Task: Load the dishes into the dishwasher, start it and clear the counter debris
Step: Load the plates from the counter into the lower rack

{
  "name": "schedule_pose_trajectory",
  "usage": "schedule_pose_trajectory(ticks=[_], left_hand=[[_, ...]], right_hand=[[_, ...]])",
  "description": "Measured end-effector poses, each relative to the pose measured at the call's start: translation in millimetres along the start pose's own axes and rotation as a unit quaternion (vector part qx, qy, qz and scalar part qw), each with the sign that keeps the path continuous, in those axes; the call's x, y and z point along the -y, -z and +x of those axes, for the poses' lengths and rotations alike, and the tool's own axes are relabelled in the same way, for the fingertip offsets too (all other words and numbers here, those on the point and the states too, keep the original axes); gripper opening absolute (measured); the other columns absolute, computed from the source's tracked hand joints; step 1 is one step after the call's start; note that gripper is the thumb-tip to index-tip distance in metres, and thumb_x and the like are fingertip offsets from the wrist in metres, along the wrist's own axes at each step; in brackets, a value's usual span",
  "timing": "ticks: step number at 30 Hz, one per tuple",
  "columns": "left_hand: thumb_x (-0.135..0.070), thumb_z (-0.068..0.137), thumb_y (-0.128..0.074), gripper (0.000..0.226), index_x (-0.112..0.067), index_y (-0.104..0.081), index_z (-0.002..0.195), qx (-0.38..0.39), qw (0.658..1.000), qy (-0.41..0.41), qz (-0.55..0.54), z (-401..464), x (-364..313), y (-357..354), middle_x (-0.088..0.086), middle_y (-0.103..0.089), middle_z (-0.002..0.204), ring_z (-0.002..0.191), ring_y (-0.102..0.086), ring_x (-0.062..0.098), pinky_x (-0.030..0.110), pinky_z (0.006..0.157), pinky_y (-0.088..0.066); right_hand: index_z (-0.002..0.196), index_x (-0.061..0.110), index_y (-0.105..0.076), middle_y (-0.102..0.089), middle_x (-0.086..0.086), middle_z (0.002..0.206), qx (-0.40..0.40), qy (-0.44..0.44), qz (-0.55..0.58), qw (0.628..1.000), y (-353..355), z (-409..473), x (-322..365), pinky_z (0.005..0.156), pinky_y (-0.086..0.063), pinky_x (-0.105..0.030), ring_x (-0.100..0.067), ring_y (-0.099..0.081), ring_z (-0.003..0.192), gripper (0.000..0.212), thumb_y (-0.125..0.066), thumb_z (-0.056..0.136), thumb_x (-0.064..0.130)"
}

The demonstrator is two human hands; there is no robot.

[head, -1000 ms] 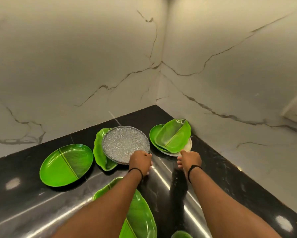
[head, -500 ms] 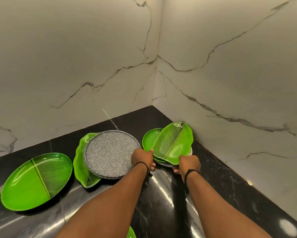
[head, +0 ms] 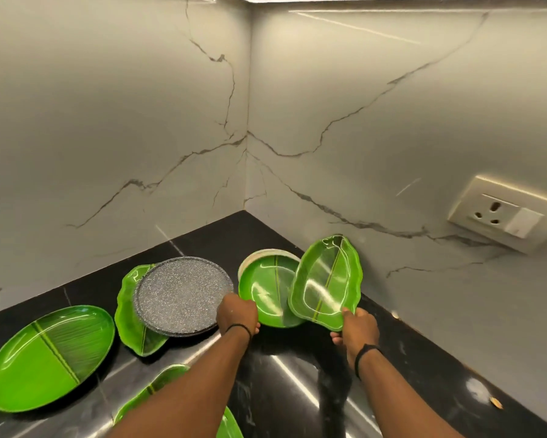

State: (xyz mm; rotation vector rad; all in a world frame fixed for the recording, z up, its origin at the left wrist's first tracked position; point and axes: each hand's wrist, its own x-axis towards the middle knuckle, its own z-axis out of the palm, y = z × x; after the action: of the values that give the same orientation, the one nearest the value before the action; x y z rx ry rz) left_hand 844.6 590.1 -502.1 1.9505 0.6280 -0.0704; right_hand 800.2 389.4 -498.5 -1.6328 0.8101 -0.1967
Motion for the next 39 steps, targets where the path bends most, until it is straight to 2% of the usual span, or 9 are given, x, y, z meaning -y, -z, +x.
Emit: schedule_pose_trajectory(ticks=[4, 8, 16, 19, 23, 26, 29, 33, 39], left_hand=[[-0.015, 0.077, -0.048, 0.02, -0.005, -0.065, 0.072, 0.032, 0.996, -0.025, 0.085, -19.1, 19.5, -2.6, 0.013, -0.066, 0.055, 0.045, -0.065, 0.026, 0.035, 0.052, -0.059], [-0.013, 0.076, -0.05, 0.019, -0.002, -0.065, 0.07, 0.063, 0.993, -0.04, 0.093, -42.5, 28.3, -1.6, 0.016, -0.064, 0.053, 0.044, -0.065, 0.028, 0.042, 0.052, -0.059], [-0.011, 0.083, -0.049, 0.02, -0.004, -0.062, 0.07, 0.081, 0.988, -0.033, 0.123, -73.7, 39.4, 16.7, 0.013, -0.063, 0.049, 0.039, -0.063, 0.024, 0.033, 0.056, -0.059], [-0.011, 0.086, -0.047, 0.018, -0.005, -0.061, 0.077, 0.093, 0.987, -0.031, 0.127, -81.0, 39.7, 19.5, 0.011, -0.063, 0.049, 0.036, -0.062, 0.021, 0.025, 0.051, -0.055], [-0.008, 0.086, -0.045, 0.013, -0.005, -0.057, 0.08, 0.118, 0.984, -0.017, 0.134, -83.1, 42.9, 19.7, 0.015, -0.067, 0.057, 0.037, -0.062, 0.022, 0.028, 0.039, -0.052], [-0.019, 0.075, -0.048, 0.022, -0.004, -0.062, 0.082, 0.124, 0.976, -0.015, 0.179, -75.2, 47.1, 16.8, 0.015, -0.07, 0.066, 0.051, -0.069, 0.027, 0.032, 0.048, -0.057], [-0.034, 0.068, -0.046, 0.039, -0.008, -0.069, 0.087, 0.093, 0.973, -0.013, 0.212, -50.3, 63.4, 3.7, 0.014, -0.072, 0.085, 0.077, -0.071, 0.033, 0.042, 0.07, -0.06], [-0.056, 0.077, -0.04, 0.059, -0.004, -0.068, 0.083, 0.051, 0.992, 0.026, 0.11, -23.5, 71.6, 7.9, 0.015, -0.071, 0.078, 0.064, -0.07, 0.033, 0.043, 0.07, -0.06], [-0.043, 0.095, -0.043, 0.047, 0.002, -0.053, 0.092, -0.017, 0.975, 0.151, -0.162, -14.9, 55.5, 51.3, 0.019, -0.064, 0.078, 0.051, -0.066, 0.034, 0.049, 0.068, -0.06]], right_hand=[[0.082, 0.01, -0.059, -0.061, -0.014, 0.068, -0.049, -0.016, -0.04, 0.998, 48.5, -17.3, -14.2, 0.034, -0.041, -0.022, -0.024, -0.056, 0.045, 0.021, -0.046, 0.098, 0.015], [0.085, 0.009, -0.06, -0.062, -0.017, 0.07, -0.072, -0.041, -0.068, 0.994, 92.9, -34.1, -30.5, 0.037, -0.04, -0.023, -0.024, -0.054, 0.046, 0.02, -0.047, 0.098, 0.017], [0.079, 0.008, -0.057, -0.061, -0.018, 0.07, -0.107, -0.092, -0.124, 0.982, 135.8, -72.9, -78.5, 0.038, -0.041, -0.023, -0.027, -0.056, 0.045, 0.021, -0.048, 0.097, 0.015], [0.081, 0.007, -0.058, -0.062, -0.018, 0.07, -0.102, -0.095, -0.133, 0.981, 132.7, -78.3, -81.7, 0.038, -0.042, -0.024, -0.026, -0.056, 0.044, 0.021, -0.049, 0.097, 0.016], [0.083, 0.005, -0.059, -0.064, -0.019, 0.07, -0.1, -0.091, -0.16, 0.978, 128.8, -78.8, -84.3, 0.04, -0.047, -0.027, -0.027, -0.06, 0.046, 0.021, -0.05, 0.095, 0.019], [0.091, 0.004, -0.064, -0.068, -0.022, 0.09, -0.098, -0.076, -0.252, 0.96, 129.6, -76.8, -85.0, 0.067, -0.056, -0.039, -0.036, -0.068, 0.078, 0.03, -0.049, 0.089, 0.03], [0.111, 0.003, -0.059, -0.06, -0.023, 0.119, -0.123, -0.08, -0.353, 0.924, 130.4, -80.2, -78.9, 0.086, -0.046, -0.038, -0.039, -0.057, 0.109, 0.031, -0.05, 0.088, 0.022], [0.119, 0.007, -0.054, -0.05, -0.018, 0.125, -0.193, -0.068, -0.453, 0.868, 124.4, -77.2, -64.0, 0.09, -0.046, -0.041, -0.036, -0.048, 0.117, 0.038, -0.053, 0.083, 0.02], [0.118, 0.012, -0.053, -0.05, -0.016, 0.119, -0.223, -0.026, -0.523, 0.823, 82.8, -60.2, -38.8, 0.091, -0.04, -0.039, -0.032, -0.047, 0.109, 0.039, -0.055, 0.081, 0.025]])
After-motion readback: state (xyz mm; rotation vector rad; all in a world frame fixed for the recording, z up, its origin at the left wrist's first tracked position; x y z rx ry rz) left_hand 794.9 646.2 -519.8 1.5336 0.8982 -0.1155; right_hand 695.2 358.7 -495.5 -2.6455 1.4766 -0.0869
